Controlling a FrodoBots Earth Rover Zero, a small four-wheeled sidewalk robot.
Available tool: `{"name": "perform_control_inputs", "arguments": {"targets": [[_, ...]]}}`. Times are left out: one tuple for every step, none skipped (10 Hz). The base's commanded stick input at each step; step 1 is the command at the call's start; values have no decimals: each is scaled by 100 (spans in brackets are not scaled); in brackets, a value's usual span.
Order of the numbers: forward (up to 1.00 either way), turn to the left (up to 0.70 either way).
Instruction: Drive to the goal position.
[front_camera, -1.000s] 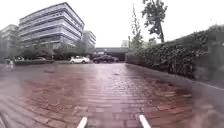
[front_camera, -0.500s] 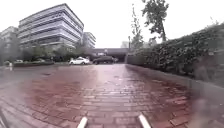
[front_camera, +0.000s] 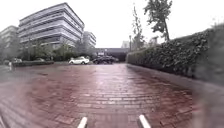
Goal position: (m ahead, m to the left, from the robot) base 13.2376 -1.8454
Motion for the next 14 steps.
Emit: {"name": "perform_control_inputs", "arguments": {"targets": [[70,0],[70,0],[70,0],[70,0],[70,0],[70,0],[70,0],[70,0],[70,0],[70,0],[70,0],[70,0],[70,0],[70,0]]}}
